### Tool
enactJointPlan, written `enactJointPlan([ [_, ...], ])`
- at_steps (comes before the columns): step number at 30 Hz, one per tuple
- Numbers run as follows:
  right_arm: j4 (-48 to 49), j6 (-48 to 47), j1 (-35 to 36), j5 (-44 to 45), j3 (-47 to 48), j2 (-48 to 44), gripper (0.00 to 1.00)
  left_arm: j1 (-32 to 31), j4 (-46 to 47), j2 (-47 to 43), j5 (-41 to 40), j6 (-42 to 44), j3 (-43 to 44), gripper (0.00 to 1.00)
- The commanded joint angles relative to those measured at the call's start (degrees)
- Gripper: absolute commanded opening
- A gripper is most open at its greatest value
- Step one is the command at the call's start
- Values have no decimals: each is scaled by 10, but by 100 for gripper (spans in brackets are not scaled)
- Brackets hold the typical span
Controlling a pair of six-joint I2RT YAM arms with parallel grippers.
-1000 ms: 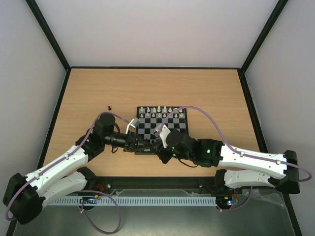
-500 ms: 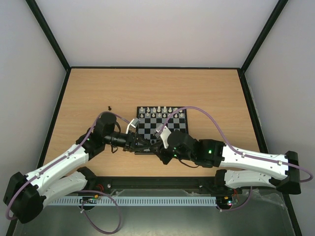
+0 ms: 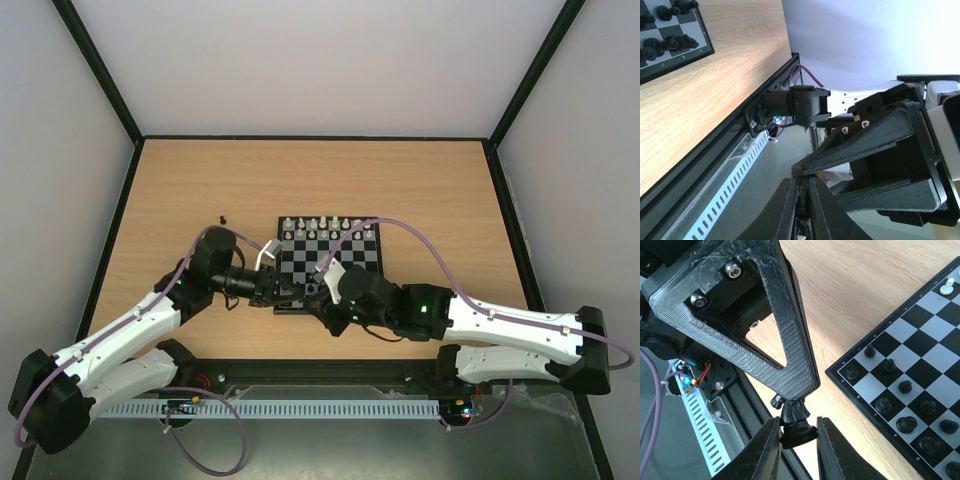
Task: Set up the chess pieces on the board
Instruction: Place the chess piece on the chessboard.
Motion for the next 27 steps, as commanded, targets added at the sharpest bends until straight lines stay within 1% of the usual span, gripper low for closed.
enactJointPlan([
  [1,10,-4,0,-4,-4,3,21,4,-18,1,3,8,17,8],
  [3,9,-4,0,-2,-4,3,24,4,-26,1,0,12,21,5],
  [5,8,-3,0,-1,-3,2,30,5,-35,0,-4,18,24,4],
  [8,6,-2,0,1,-3,1,35,7,-53,1,-12,29,33,4],
  [9,5,-2,0,3,-2,1,38,7,-59,1,-15,33,38,4],
  [10,4,-1,0,6,-2,2,44,8,-68,3,-19,39,42,4],
  [12,0,1,0,11,0,3,47,9,-88,5,-24,51,52,4],
  [15,-12,7,0,28,6,3,58,11,-125,12,-42,76,72,4],
  [18,-33,22,0,69,12,4,72,12,-171,24,-68,113,101,3],
  [21,-58,39,0,116,18,7,86,13,-200,41,-88,132,123,3],
  [23,-75,51,0,140,23,9,91,13,-225,53,-104,147,144,3],
  [25,-90,66,-1,160,23,7,99,13,-253,63,-126,164,159,2],
  [27,-105,80,-3,184,22,2,99,13,-271,70,-144,176,170,3],
])
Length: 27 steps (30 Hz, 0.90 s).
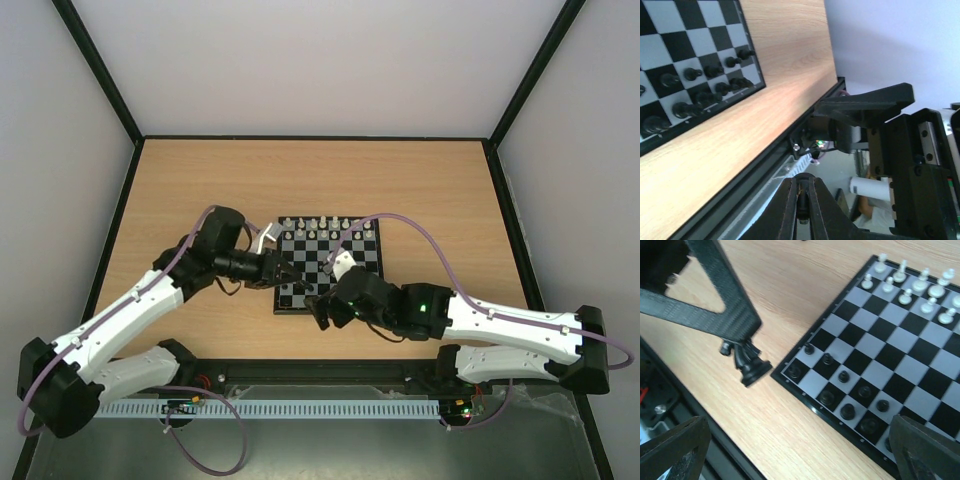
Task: Set up the chess pieces on the board
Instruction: Place the chess piece on the chessboard.
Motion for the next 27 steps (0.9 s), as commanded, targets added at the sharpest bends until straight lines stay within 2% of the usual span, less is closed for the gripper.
enactJointPlan([
  [1,-65,43,-6,84,15,-6,99,3,-79,16,-55,48,35,2],
  [4,-87,63,-19,109,10,-19,98,2,-102,26,-88,60,54,2],
  [8,-102,88,-52,134,-4,-35,99,-21,-161,45,-190,74,103,2],
  [14,-102,83,-131,99,-18,-20,99,-146,-259,109,-417,50,202,2],
  [19,-86,58,-203,37,-41,-37,99,-223,-293,176,-542,16,226,2],
  [27,-80,56,-217,18,-50,-52,99,-269,-335,271,-654,-37,250,2],
])
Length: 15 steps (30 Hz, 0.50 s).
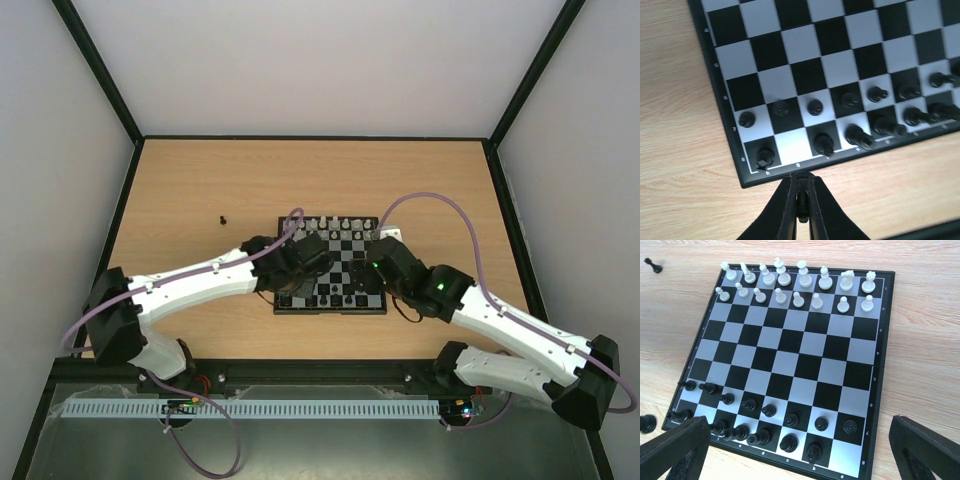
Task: Set up the chess pieces on the board
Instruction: Place the chess piece on the chessboard.
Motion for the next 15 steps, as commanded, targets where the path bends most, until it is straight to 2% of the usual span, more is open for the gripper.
enactJointPlan([
  [1,-5,-6,-3,-12,-12,-13,99,-15,-46,26,-102,-46,23,2],
  [15,8,-17,-3,-37,-18,-21,99,-25,34,59,-96,-102,-25,4],
])
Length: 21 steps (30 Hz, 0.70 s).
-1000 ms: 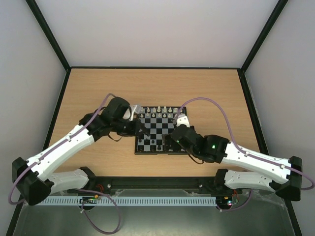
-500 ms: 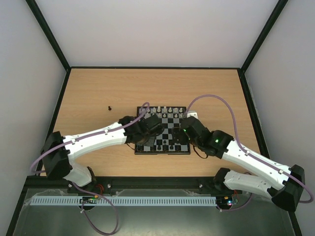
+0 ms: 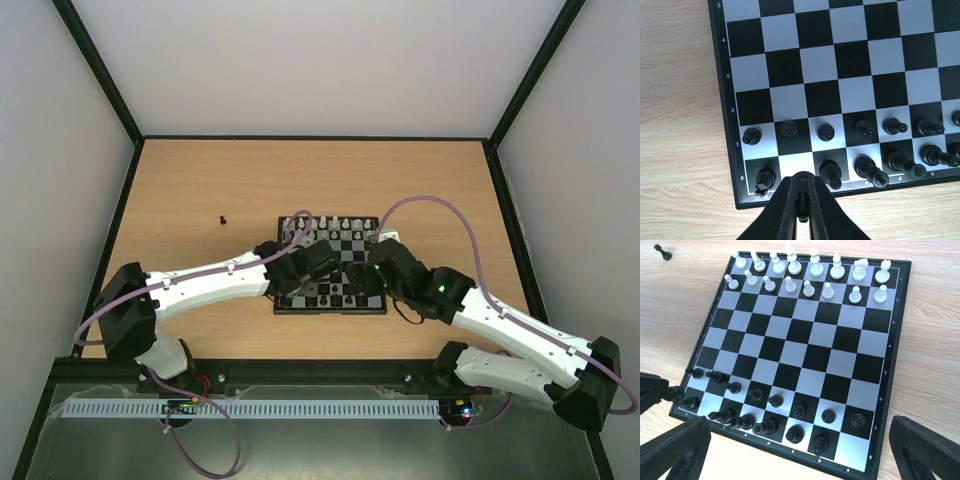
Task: Set up the chess pieces on the board
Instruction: Place the chess piece on the chessboard.
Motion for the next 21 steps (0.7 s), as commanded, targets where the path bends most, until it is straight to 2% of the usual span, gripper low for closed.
enactJointPlan([
  [1,3,-7,-3,-9,-6,-12,99,-6,23,8,-8,-29,-27,4],
  [21,5,-12,-3,-26,-7,-18,99,-33,78,23,-12,-67,-89,5],
])
